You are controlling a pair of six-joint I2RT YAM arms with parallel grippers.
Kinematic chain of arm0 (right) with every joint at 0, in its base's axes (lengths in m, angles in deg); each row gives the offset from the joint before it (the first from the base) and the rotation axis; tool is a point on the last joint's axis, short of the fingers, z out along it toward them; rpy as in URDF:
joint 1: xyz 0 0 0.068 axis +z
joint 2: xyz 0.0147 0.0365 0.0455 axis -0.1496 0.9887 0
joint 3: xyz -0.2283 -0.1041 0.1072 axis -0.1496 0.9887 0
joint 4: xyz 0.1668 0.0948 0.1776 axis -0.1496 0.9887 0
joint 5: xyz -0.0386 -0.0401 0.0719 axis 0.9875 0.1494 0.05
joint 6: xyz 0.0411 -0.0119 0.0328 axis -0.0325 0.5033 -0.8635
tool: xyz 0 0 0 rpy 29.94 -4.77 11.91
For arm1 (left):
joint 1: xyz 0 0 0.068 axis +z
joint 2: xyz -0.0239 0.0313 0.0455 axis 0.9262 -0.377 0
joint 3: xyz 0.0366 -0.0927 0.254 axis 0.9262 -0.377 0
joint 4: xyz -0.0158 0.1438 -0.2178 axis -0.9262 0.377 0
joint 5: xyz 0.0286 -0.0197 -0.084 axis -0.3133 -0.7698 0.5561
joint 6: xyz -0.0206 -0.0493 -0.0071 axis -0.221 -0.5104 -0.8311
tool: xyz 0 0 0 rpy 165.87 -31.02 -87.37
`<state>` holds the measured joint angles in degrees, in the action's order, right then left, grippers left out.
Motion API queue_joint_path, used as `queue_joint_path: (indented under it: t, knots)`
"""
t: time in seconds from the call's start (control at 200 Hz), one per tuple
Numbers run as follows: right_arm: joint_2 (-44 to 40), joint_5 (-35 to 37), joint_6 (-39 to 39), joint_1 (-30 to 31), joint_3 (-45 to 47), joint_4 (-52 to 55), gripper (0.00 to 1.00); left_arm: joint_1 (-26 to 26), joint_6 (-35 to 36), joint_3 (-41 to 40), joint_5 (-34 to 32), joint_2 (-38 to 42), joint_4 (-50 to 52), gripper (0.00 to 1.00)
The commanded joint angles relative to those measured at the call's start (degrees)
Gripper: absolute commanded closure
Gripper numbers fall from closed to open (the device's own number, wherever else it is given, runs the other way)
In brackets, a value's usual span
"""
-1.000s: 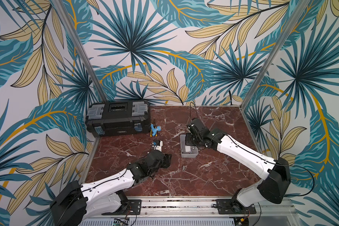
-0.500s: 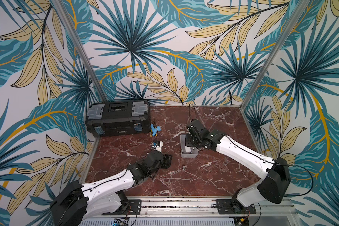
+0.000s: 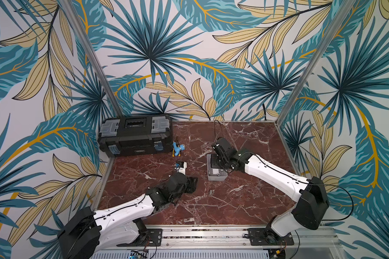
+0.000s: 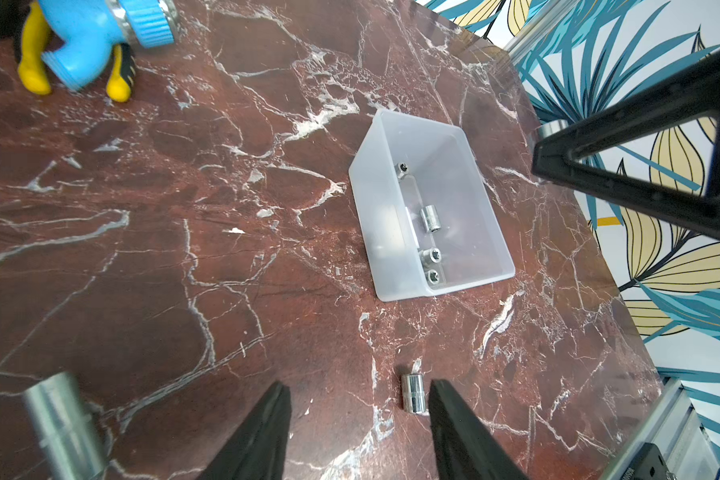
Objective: Put the socket on the desktop into the storage box
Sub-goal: Place the socket head in the storage box.
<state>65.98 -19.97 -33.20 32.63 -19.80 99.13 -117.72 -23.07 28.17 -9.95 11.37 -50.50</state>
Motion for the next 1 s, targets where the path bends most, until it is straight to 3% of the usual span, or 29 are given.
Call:
queue_joint_path:
  t: [0.0,0.336,0.596,0.997]
  knots:
    - [0.8,-0.4,0.4,-0.2,-0.1,-0.7,1.0,0.2,1.0,-0.1,-0.1,0.1,0.7,0.42]
    - [3.2,-2.2,0.6,-0.1,-0.9,-0.7,1.0,0.3,-0.1,-1.5,0.3,0.0,0.8,0.42]
    - [4.1,2.4,0.6,-0.2,1.0,-0.8,1.0,0.2,-0.4,-2.6,0.7,-0.4,-0.2,0.41]
    - [6.4,1.9,0.4,-0.1,2.4,-1.0,1.0,0.2,-0.8,-2.8,2.3,-1.3,-0.8,0.41]
